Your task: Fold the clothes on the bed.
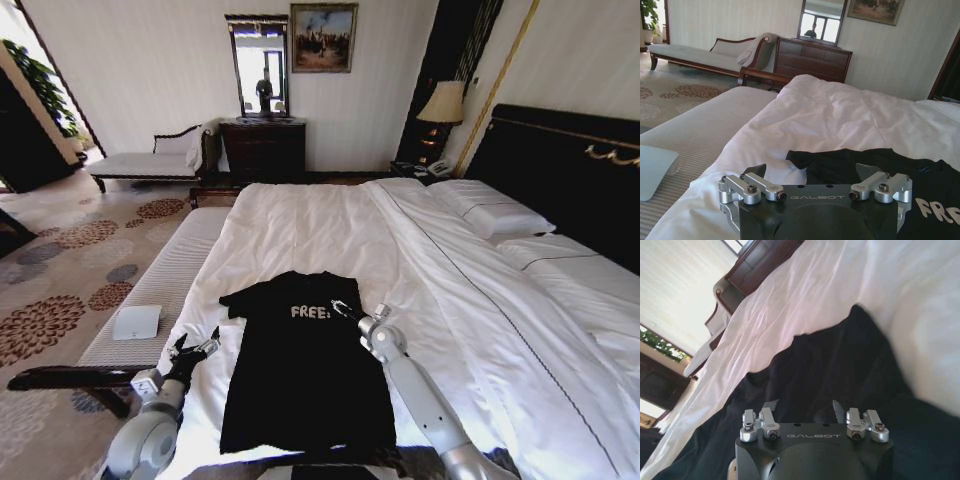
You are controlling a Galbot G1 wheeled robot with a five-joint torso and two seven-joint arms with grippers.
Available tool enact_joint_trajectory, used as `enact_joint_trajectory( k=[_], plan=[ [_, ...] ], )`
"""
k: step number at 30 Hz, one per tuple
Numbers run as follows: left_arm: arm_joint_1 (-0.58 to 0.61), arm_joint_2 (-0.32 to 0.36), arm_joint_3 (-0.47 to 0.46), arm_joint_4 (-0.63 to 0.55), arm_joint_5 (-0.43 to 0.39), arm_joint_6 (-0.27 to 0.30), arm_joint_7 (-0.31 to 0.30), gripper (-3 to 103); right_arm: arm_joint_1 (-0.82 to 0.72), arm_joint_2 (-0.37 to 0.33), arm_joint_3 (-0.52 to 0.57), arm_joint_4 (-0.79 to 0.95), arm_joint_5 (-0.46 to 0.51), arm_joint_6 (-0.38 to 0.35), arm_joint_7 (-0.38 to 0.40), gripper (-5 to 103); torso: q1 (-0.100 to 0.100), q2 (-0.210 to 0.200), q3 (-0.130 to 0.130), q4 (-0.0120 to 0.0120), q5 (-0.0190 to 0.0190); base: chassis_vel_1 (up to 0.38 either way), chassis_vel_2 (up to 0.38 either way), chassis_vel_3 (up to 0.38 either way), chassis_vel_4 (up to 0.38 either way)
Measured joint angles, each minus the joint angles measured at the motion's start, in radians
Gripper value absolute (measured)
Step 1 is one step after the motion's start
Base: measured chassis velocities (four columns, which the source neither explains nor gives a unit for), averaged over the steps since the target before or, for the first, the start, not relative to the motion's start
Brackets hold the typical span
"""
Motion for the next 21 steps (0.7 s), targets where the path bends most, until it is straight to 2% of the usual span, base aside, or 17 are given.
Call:
enact_joint_trajectory(
  k=[2, 3, 5, 6, 7, 8, 11, 16, 21],
  plan=[
    [-0.001, -0.002, 0.001, 0.001, 0.000, 0.000, 0.003, 100, -0.048, -0.024, 0.045, 0.057, -0.001, 0.002, 0.008, 69, 0.000, 0.000, 0.000, -0.0002, 0.0000, 0.000, 0.000, 0.000, 0.000],
    [-0.001, -0.002, 0.001, 0.001, 0.000, 0.000, 0.003, 100, -0.048, -0.024, 0.045, 0.057, -0.001, 0.002, 0.008, 69, 0.000, 0.000, 0.000, -0.0002, 0.0000, 0.000, 0.000, 0.000, 0.000],
    [-0.003, -0.006, 0.005, 0.008, 0.002, 0.000, 0.008, 100, -0.108, -0.047, 0.087, 0.122, 0.020, -0.001, 0.021, 80, 0.000, 0.000, 0.000, -0.0004, -0.0002, 0.000, 0.000, 0.000, 0.000],
    [-0.006, -0.008, 0.009, 0.012, 0.004, 0.000, 0.010, 100, -0.141, -0.053, 0.104, 0.154, 0.033, -0.003, 0.026, 80, 0.000, 0.000, 0.000, -0.0005, -0.0002, 0.000, 0.000, 0.000, 0.000],
    [-0.013, -0.012, 0.020, 0.018, 0.006, 0.000, 0.010, 100, -0.188, -0.054, 0.131, 0.202, 0.054, -0.010, 0.033, 85, 0.000, 0.000, 0.000, -0.0003, 0.0002, 0.000, 0.000, 0.000, 0.000],
    [-0.013, -0.012, 0.020, 0.018, 0.006, 0.000, 0.010, 100, -0.188, -0.054, 0.131, 0.202, 0.054, -0.010, 0.033, 85, 0.000, 0.000, 0.000, -0.0003, 0.0002, 0.000, 0.000, 0.000, 0.000],
    [-0.030, -0.018, 0.046, 0.024, 0.012, 0.000, 0.010, 100, -0.289, -0.030, 0.176, 0.288, 0.088, -0.021, 0.047, 99, 0.000, 0.000, 0.000, -0.0005, -0.0003, 0.000, 0.000, 0.000, 0.000],
    [-0.043, -0.019, 0.062, 0.030, 0.013, -0.001, 0.007, 100, -0.379, 0.018, 0.199, 0.356, 0.089, -0.027, 0.051, 100, 0.000, 0.000, 0.000, -0.0005, 0.0000, 0.000, 0.000, 0.000, 0.000],
    [-0.041, -0.016, 0.060, 0.030, 0.012, -0.001, 0.006, 100, -0.375, 0.036, 0.193, 0.340, 0.084, -0.028, 0.049, 100, 0.000, 0.000, 0.000, -0.0002, -0.0002, 0.000, 0.000, 0.000, 0.000]
  ],
)
